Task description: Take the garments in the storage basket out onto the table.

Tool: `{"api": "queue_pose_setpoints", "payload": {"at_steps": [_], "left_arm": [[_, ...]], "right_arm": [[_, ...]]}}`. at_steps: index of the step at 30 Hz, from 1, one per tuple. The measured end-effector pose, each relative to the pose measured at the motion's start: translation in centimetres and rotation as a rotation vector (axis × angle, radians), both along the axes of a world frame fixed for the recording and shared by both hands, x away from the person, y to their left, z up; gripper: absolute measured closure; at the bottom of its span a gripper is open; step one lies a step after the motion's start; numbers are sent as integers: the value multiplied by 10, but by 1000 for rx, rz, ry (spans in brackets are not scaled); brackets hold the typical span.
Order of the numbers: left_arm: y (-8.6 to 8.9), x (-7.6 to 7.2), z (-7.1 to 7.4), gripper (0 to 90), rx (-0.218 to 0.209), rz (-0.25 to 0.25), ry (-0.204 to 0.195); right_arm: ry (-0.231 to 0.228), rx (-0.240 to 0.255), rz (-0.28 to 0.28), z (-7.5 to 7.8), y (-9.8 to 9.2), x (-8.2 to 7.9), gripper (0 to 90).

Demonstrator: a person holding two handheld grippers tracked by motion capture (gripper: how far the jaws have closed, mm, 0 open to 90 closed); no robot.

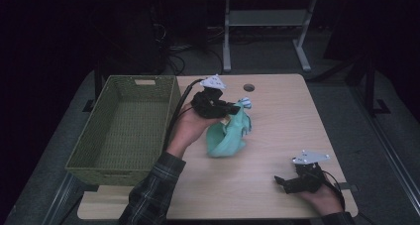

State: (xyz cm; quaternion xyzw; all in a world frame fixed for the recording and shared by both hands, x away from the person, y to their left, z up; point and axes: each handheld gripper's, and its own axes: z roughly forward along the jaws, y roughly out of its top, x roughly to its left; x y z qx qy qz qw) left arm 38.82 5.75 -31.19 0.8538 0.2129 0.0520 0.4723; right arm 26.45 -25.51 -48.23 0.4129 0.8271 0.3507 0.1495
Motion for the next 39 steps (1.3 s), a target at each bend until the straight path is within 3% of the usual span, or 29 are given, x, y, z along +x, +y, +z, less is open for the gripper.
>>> {"api": "queue_pose_setpoints", "payload": {"at_steps": [7,24,33,35,36,39], "left_arm": [[-17,-3,-24,833,14,11,15],[-41,-5,-77,820,102,-16,31],[-53,-6,-106,807,151,-28,65],[-56,-6,-113,806,182,-34,66],[-58,-7,-116,805,167,-23,79],[-60,-5,-126,804,193,-27,86]], "right_arm": [[0,-1,0,0,0,0,22],[1,0,-1,0,0,0,22],[-1,0,0,0,0,0,22],[-1,-2,1,0,0,0,23],[0,0,0,0,0,0,22],[0,1,-1,0,0,0,23]]}}
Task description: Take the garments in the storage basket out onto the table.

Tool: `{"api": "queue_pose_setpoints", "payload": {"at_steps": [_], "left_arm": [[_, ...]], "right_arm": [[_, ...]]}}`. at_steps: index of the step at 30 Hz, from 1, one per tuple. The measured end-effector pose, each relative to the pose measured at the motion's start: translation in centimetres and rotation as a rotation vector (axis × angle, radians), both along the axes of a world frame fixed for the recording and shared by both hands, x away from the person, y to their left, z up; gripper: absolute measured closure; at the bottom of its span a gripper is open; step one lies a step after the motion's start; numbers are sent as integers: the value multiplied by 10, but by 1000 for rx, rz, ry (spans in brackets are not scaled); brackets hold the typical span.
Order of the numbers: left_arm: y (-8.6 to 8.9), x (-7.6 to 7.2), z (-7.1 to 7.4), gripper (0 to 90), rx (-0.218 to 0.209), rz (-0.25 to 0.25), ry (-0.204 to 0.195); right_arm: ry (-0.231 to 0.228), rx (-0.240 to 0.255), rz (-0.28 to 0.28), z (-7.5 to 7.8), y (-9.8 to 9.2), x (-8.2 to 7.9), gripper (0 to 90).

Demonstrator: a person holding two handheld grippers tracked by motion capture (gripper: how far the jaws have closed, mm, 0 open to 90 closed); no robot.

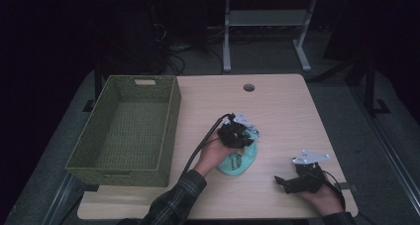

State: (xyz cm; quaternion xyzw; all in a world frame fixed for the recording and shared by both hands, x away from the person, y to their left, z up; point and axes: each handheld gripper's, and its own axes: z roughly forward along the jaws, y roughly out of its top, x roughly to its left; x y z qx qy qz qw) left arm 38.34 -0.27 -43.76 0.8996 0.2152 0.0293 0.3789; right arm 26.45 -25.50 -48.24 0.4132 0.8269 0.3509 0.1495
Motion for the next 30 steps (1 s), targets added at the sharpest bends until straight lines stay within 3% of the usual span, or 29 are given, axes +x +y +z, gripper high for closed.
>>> {"api": "queue_pose_setpoints", "payload": {"at_steps": [5,10,13,15,17,21,24,26,30], "left_arm": [[-3,0,-15,797,42,-6,7],[-3,0,-17,751,64,-11,7],[-1,0,-11,662,62,-4,-3],[0,-2,-7,594,36,9,2],[4,-3,1,543,46,-11,-9],[13,-6,18,491,22,-13,-13],[23,-8,30,520,4,-9,-37],[31,-9,35,589,-25,3,-23],[46,-10,39,744,-18,30,-37]], "right_arm": [[-1,-1,1,0,0,0,22],[-2,0,1,0,0,0,22],[-2,-1,1,0,0,0,22],[-3,1,0,0,0,0,22],[-2,1,0,0,0,0,22],[-2,0,0,0,0,0,22],[-2,2,-1,0,0,0,22],[-3,0,0,0,0,0,22],[-2,-1,1,0,0,0,22]]}}
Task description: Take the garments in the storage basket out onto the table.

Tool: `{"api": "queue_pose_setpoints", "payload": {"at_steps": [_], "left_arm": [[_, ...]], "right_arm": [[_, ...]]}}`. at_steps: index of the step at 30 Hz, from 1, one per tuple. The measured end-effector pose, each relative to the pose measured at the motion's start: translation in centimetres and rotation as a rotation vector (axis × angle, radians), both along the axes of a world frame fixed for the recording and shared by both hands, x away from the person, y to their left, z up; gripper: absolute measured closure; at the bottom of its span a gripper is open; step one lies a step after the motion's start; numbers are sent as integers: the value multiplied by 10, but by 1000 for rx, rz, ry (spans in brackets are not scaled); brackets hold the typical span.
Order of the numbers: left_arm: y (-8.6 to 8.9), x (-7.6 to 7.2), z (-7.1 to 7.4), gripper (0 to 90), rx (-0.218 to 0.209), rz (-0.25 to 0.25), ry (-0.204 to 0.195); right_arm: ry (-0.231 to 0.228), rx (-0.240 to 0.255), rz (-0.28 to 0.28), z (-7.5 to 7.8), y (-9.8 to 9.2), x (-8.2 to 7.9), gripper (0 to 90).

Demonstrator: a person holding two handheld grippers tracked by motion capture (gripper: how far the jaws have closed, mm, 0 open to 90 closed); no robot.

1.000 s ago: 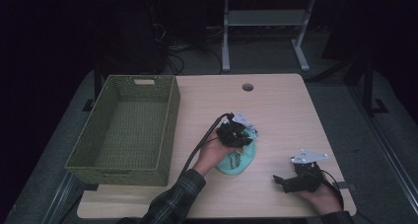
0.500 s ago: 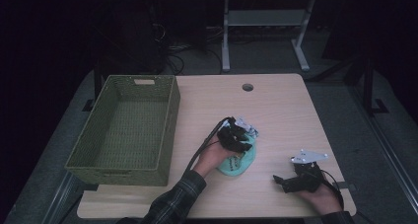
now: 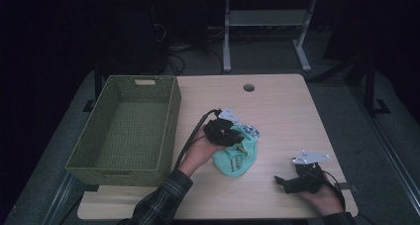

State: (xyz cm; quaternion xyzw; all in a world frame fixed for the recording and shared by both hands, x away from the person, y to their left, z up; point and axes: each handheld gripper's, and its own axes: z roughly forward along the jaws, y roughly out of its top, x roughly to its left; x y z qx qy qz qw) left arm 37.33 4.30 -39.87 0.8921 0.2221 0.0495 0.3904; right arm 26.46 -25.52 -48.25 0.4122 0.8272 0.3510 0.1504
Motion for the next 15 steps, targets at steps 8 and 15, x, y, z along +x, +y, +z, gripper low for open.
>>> {"api": "queue_pose_setpoints", "payload": {"at_steps": [8,15], "left_arm": [[24,-11,-8,894,32,50,0],[37,-23,-30,893,45,66,25]], "right_arm": [[0,-1,0,0,0,0,22],[0,-2,0,0,0,0,23]]}}
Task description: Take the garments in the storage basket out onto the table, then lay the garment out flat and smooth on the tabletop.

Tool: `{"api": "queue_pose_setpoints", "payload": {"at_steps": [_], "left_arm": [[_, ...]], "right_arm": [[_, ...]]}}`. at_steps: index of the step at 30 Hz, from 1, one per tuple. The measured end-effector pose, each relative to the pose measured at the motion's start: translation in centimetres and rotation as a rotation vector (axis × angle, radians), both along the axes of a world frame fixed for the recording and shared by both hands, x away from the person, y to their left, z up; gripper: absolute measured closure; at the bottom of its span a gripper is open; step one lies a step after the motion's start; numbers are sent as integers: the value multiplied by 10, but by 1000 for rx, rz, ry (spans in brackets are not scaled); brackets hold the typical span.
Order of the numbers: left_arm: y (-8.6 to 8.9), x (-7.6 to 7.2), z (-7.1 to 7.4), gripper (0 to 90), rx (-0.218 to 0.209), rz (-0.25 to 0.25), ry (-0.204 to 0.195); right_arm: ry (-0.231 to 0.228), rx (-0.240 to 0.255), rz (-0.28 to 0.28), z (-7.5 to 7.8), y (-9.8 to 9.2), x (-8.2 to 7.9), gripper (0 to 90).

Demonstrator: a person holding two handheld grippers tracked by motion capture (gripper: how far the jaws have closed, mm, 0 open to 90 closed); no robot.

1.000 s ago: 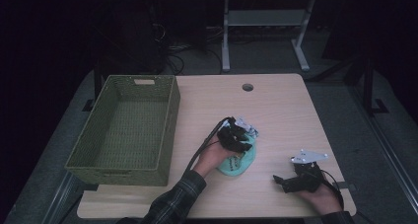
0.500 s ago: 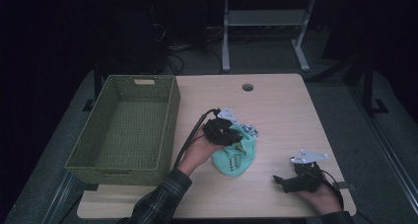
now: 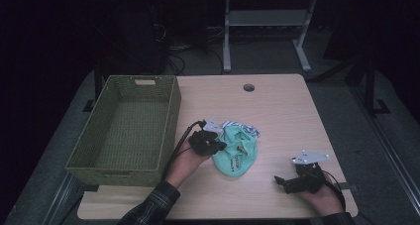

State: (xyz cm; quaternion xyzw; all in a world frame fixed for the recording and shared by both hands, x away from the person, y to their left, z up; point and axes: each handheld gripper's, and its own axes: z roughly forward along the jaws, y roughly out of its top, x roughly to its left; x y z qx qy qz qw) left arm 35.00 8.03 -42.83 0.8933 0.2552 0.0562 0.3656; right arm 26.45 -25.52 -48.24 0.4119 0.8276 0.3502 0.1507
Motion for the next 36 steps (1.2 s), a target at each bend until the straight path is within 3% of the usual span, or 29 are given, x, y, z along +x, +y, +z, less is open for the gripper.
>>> {"api": "queue_pose_setpoints", "payload": {"at_steps": [5,10,14,16,18,23,28,36], "left_arm": [[5,-3,-14,892,9,-4,26],[2,-4,-24,882,50,-7,34],[4,-2,-29,876,88,-2,47],[5,-2,-31,874,70,2,52],[6,-3,-30,874,88,-13,43],[7,-2,-31,878,81,-16,39],[7,-3,-31,878,71,-7,46],[7,-3,-31,878,74,-8,45]], "right_arm": [[-4,-2,8,0,0,0,23],[5,0,20,1,3,1,40],[4,-30,34,6,7,6,97],[-7,-21,46,10,8,8,122],[-3,-4,52,14,9,9,135],[2,-4,76,20,15,19,140],[8,26,88,29,18,27,156],[8,25,115,38,28,45,208]]}}
